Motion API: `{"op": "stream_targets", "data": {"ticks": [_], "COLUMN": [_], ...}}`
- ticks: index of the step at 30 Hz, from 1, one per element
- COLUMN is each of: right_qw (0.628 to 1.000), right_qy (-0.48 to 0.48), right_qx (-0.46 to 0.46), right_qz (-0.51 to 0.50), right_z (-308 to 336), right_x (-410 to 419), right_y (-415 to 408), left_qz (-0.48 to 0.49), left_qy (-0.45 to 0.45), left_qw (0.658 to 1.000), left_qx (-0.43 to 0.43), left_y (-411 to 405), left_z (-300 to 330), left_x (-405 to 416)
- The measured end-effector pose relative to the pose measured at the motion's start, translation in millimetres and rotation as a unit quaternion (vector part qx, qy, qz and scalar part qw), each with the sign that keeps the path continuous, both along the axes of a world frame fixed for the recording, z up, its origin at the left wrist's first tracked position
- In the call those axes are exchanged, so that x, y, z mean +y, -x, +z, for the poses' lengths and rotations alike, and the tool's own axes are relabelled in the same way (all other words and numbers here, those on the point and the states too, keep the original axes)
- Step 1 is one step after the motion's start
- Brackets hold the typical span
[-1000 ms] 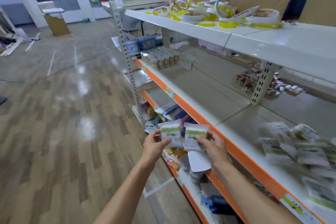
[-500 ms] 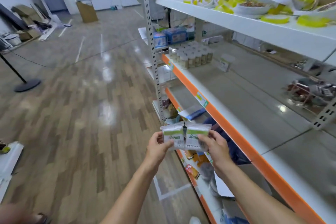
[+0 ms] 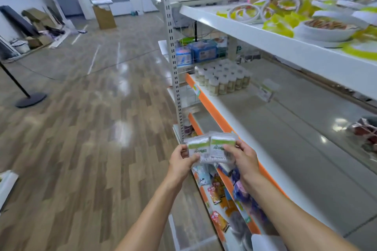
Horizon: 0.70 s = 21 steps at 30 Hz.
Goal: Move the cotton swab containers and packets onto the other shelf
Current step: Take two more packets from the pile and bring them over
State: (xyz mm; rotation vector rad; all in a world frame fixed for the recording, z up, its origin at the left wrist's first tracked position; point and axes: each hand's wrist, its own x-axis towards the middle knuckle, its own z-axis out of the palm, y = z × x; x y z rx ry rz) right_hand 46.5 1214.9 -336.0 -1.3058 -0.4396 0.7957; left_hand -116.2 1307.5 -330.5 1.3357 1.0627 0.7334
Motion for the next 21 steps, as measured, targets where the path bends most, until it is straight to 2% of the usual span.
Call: {"op": "stream_targets", "data": {"ticks": [5, 11, 21], "right_qw": [0.999, 0.995, 0.968], "right_qy": [0.005, -0.015, -0.046], "right_qx": [0.007, 0.017, 0.085], "right_qz": [-0.041, -0.102, -0.233], "right_z": [5.4, 4.6, 5.8], "right_x": [38.5, 99.9, 159.7], "right_y": [-25.9, -54.2, -67.9], "left_qz": [-0.03, -0.118, -0.286], "left_qy": [-0.001, -0.003, -0.022], "left_qw": [1.0, 0.993, 0.958], "left_qx": [-0.007, -0.014, 0.001], "left_y": [-32.3, -75.6, -147.3], "left_z": [1.3, 4.3, -2.3], "left_x": [52.7, 135.6, 237.1]}}
